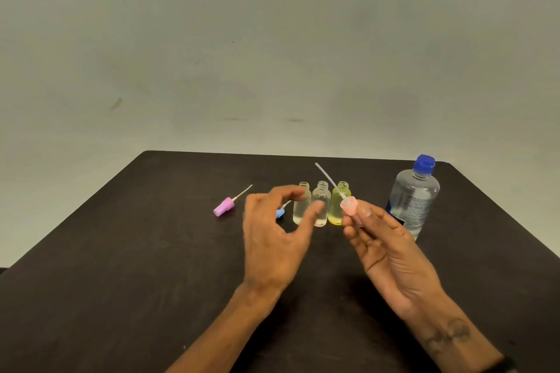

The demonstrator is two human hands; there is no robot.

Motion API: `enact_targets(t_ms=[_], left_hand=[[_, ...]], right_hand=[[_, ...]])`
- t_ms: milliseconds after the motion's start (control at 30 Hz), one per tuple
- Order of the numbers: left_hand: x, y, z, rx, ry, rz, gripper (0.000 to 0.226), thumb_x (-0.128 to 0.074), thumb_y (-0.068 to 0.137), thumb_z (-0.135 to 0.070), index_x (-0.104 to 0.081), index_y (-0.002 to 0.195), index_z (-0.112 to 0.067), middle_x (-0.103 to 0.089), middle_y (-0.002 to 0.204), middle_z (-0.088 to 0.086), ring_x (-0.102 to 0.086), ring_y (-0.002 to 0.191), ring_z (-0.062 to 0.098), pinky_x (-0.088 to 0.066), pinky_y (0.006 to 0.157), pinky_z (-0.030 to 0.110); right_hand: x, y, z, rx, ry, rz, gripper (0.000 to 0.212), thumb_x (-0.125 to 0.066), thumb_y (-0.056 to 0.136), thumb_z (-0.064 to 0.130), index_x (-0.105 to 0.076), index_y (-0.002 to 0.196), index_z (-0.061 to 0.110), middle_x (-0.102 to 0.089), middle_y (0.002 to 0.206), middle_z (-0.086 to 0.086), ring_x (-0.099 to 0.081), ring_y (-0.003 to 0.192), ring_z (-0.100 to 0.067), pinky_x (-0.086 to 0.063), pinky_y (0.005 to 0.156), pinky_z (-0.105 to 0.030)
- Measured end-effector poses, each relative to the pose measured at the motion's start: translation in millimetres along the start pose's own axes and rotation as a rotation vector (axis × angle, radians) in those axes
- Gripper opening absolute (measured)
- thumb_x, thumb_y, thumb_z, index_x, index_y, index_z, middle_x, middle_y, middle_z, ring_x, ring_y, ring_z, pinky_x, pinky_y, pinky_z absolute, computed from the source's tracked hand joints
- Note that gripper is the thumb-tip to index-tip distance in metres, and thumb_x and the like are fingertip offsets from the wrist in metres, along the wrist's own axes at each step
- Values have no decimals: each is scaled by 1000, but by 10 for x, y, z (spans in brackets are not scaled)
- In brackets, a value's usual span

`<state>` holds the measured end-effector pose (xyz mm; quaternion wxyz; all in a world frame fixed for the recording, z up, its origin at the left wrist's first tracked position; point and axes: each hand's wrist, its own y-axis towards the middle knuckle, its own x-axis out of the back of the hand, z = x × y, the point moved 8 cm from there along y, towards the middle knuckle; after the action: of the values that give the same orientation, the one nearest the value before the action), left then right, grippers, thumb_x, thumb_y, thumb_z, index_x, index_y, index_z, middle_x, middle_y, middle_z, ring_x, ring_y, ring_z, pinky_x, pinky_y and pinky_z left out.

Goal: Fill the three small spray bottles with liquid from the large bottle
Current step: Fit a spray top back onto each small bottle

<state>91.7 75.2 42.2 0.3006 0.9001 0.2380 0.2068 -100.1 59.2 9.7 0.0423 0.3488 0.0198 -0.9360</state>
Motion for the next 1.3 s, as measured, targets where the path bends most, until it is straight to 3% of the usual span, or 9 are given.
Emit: enact_targets(t_ms=[67, 167, 300, 400, 600, 900, 1067, 1133, 1300], left_hand=[[41, 37, 163, 9, 183, -73, 43, -80, 83, -54, -70, 118, -33, -68, 113, -25, -51, 110, 5, -40, 93, 29], [-136, 74, 395, 2, 414, 52, 63, -75, 82, -65, -61, 136, -34, -61, 136, -15, -44, 133, 16, -21, 102, 30], [-417, 79, 552, 76, 595, 261, 76, -57, 89, -75, -47, 151, -33, -28, 168, 4, -11, 160, 27, -9, 124, 59], [-506, 119, 586, 88, 601, 318, 70, -46, 95, -75, -45, 152, -34, -21, 171, 5, 2, 162, 26, 2, 125, 63], [-515, 136, 622, 91, 539, 340, 53, -46, 101, -65, -52, 144, -34, -28, 166, 3, 0, 162, 24, 7, 125, 62], [-519, 158, 646, 99, 429, 348, 45, -51, 102, -58, -55, 140, -33, -38, 155, -5, -14, 158, 21, -2, 128, 63], [-450, 129, 599, -6, 356, 231, 33, -56, 101, -57, -60, 122, -32, -51, 132, -11, -42, 138, 16, -25, 122, 61], [-411, 109, 565, -26, 325, 195, 34, -56, 100, -58, -60, 121, -32, -54, 128, -13, -45, 133, 13, -32, 119, 56], [-244, -45, 411, 57, 192, 226, 48, -58, 96, -60, -62, 135, -32, -52, 139, -11, -45, 133, 2, -44, 107, 25]], right_hand=[[6, -19, 38, -6, 32, -7, 33, -69, 87, 8, -73, 118, -3, -80, 101, -15, -79, 85, -17, -64, 73, -22], [-14, -26, 51, -16, 59, -12, 37, -70, 84, 7, -72, 120, -3, -80, 105, -16, -81, 89, -20, -64, 74, -22], [-49, -45, 75, -29, 88, 4, 35, -68, 85, 2, -71, 119, -3, -79, 103, -16, -80, 89, -21, -65, 76, -24], [-58, -57, 97, -34, 111, 3, 30, -66, 87, 0, -72, 116, -2, -78, 100, -16, -79, 87, -21, -65, 76, -25], [-62, -55, 89, -50, 116, 0, 27, -64, 90, -1, -72, 116, 1, -78, 103, -14, -76, 83, -18, -64, 74, -25], [-6, -42, 52, -74, 103, -24, 29, -70, 81, 1, -79, 107, 5, -77, 98, -12, -70, 80, -15, -64, 71, -24], [16, -27, 85, -43, 100, -20, 27, -67, 81, 0, -80, 105, 7, -77, 103, -11, -66, 81, -15, -63, 70, -23], [8, -25, 127, -19, 79, -5, 26, -67, 81, 1, -82, 101, 9, -76, 101, -11, -67, 84, -17, -64, 73, -24], [-21, -46, 327, 106, -61, 32, 24, -68, 81, 2, -80, 100, 11, -77, 101, -12, -76, 89, -23, -65, 83, -31]])
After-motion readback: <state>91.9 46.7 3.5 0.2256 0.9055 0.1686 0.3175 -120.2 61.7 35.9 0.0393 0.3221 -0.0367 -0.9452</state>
